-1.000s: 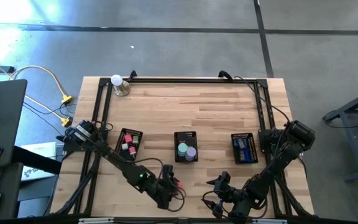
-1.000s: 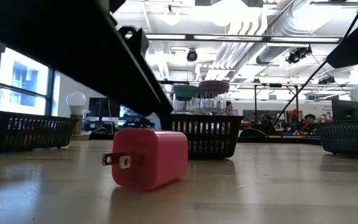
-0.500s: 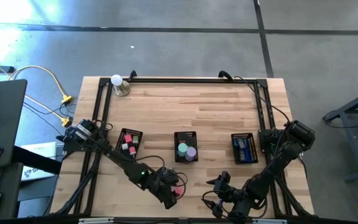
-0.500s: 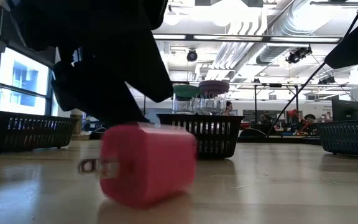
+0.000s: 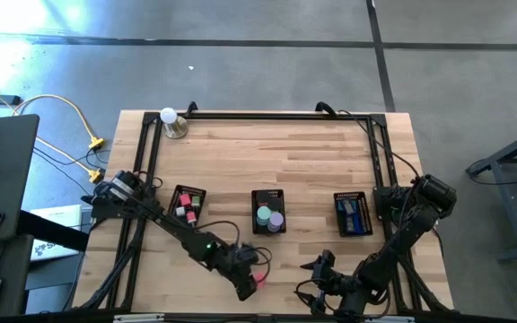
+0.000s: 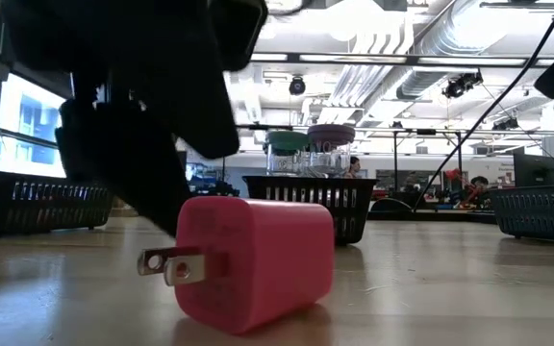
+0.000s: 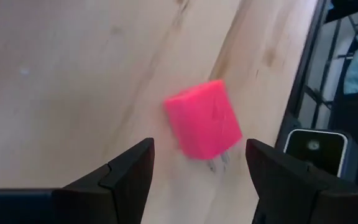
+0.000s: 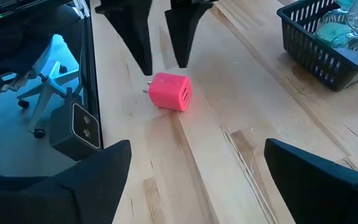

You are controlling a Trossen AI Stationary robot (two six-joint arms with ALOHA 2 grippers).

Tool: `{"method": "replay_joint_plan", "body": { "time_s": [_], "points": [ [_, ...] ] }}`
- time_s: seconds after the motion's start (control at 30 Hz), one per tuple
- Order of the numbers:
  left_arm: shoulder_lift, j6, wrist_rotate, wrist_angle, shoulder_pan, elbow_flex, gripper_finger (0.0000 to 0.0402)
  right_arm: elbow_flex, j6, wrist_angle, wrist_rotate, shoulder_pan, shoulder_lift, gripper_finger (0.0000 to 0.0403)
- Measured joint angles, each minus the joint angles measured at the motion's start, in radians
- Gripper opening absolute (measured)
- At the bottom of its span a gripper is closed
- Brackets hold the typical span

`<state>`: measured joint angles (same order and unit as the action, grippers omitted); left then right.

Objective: Pick & Place Office items
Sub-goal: Put the pink charger adapter into the left black bin

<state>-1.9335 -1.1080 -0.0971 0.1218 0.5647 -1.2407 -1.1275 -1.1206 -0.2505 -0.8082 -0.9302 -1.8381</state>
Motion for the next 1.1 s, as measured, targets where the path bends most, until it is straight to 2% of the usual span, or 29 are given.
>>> {"method": "replay_joint_plan", "body": {
  "time_s": [0.3,0.83,1.1],
  "points": [
    [0.0,-0.007,0.016,0.023,-0.03,0.0,0.0246,0.0,0.001,0.0,0.0,0.001,0.0,0.0357],
    [0.0,0.119,0.018,0.028,-0.033,0.0,0.0246,0.0,0.001,0.0,0.0,-0.006,0.0,0.0357],
    [0.0,0.143,0.105,0.111,-0.018,0.0,0.0246,0.0,0.002,0.0,0.0,-0.006,0.0,0.0357]
  ]
}}
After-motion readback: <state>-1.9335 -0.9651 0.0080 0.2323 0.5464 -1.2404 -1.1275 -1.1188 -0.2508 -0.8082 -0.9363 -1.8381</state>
